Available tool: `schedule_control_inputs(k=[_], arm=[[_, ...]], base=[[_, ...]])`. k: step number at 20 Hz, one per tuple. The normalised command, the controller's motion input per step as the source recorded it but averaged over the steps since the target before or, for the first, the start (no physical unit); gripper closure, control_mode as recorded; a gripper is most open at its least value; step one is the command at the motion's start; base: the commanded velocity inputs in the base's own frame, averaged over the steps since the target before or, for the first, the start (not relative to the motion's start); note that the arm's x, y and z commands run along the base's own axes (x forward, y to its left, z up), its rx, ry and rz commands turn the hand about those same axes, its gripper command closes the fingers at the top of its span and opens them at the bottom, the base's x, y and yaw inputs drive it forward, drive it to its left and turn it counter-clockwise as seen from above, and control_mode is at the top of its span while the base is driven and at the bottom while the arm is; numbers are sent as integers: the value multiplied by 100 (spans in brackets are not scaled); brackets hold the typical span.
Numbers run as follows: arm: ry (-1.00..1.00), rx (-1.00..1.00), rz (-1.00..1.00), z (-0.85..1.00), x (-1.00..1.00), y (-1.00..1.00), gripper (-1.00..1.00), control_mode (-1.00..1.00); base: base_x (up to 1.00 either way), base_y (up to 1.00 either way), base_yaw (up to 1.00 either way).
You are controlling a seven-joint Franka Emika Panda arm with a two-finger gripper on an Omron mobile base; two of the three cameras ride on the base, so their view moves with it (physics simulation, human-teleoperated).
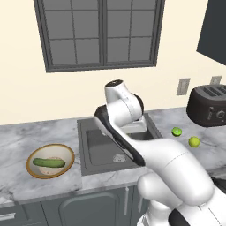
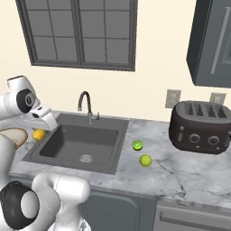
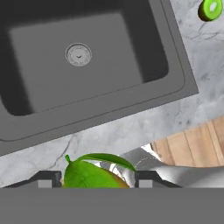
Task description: There is a mixed pile of frozen fruits and vegetables on the counter. Locate all the frozen vegetables and place the items in a bowl on the counter. Take all the frozen fruits and defrost them in a running sink.
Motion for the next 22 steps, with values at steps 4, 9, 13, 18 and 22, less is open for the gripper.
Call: schedule_control_inputs(k=[4, 9, 13, 18, 22], arm=[[0, -4, 5, 0, -5, 89, 100, -100], [0, -3, 6, -2, 8, 88, 100, -100], [0, 0, 21, -19, 12, 84, 100, -100], [0, 0, 24, -19, 11, 80, 100, -100], [0, 3, 22, -13, 34, 67, 100, -100]], base=[[0, 0, 0], [0, 0, 0], [0, 0, 0], [0, 0, 0], [0, 0, 0]])
